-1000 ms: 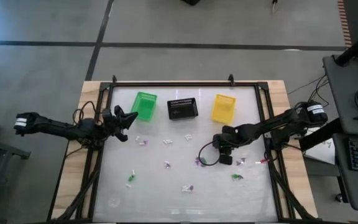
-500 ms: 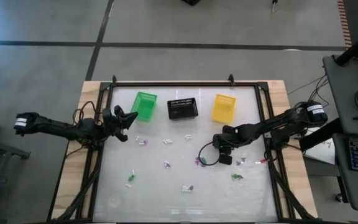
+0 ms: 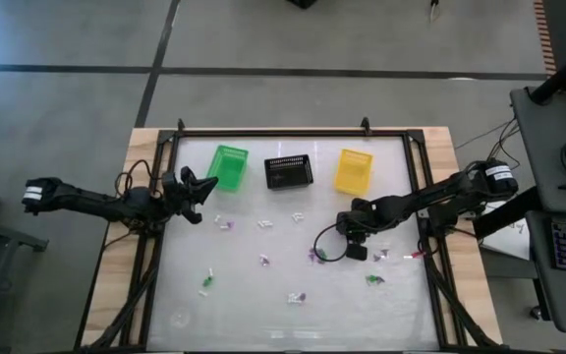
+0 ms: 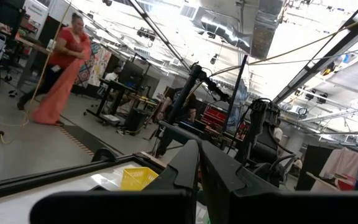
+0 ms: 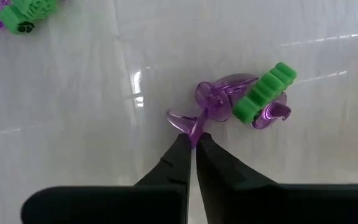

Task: Sort Halloween decoration
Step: Put the purple witch hat toy into the black basket, then put the white bone toy into the green basket

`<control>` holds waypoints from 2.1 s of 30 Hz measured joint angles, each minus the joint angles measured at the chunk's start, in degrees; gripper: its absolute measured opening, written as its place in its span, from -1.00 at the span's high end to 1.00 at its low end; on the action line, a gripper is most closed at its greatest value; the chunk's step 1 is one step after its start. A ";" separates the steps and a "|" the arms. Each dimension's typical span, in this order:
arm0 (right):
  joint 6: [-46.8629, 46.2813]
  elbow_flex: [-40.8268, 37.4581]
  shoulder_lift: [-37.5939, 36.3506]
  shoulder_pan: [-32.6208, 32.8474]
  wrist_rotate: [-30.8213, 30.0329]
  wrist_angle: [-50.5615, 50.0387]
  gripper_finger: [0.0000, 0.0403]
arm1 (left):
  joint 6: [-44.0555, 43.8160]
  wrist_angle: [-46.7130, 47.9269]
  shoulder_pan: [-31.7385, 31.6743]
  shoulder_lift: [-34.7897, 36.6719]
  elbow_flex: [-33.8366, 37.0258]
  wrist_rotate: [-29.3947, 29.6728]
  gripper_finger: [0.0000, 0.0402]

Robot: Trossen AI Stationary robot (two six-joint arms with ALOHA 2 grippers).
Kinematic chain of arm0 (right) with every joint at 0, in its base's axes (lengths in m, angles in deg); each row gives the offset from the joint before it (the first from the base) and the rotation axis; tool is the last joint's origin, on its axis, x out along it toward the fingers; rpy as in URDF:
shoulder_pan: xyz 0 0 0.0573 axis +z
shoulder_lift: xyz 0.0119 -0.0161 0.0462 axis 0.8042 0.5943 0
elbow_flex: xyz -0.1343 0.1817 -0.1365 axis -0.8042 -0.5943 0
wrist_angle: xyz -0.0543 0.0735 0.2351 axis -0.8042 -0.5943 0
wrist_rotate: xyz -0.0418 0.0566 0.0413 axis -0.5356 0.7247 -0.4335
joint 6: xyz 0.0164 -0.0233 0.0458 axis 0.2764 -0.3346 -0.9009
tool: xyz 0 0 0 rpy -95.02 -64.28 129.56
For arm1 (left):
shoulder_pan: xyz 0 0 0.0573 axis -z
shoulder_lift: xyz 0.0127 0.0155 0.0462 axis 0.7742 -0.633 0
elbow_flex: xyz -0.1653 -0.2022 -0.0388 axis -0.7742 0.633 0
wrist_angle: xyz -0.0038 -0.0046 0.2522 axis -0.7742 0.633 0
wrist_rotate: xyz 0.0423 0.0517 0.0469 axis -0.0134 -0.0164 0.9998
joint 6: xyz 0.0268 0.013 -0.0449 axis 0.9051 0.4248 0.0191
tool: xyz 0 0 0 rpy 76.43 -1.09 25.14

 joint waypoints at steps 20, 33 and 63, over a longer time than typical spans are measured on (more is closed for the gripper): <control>4.14 1.71 -11.97 -2.15 -1.74 15.69 0.96 | 0.50 -0.04 -0.04 -0.18 -0.89 0.68 1.00; 17.57 2.85 2.91 -18.88 -15.54 55.14 0.96 | 4.52 0.28 -0.04 -4.11 -4.76 1.44 1.00; 15.21 11.28 7.02 -21.40 -7.61 45.92 0.21 | 6.30 0.37 -0.04 -12.10 -6.64 1.37 1.00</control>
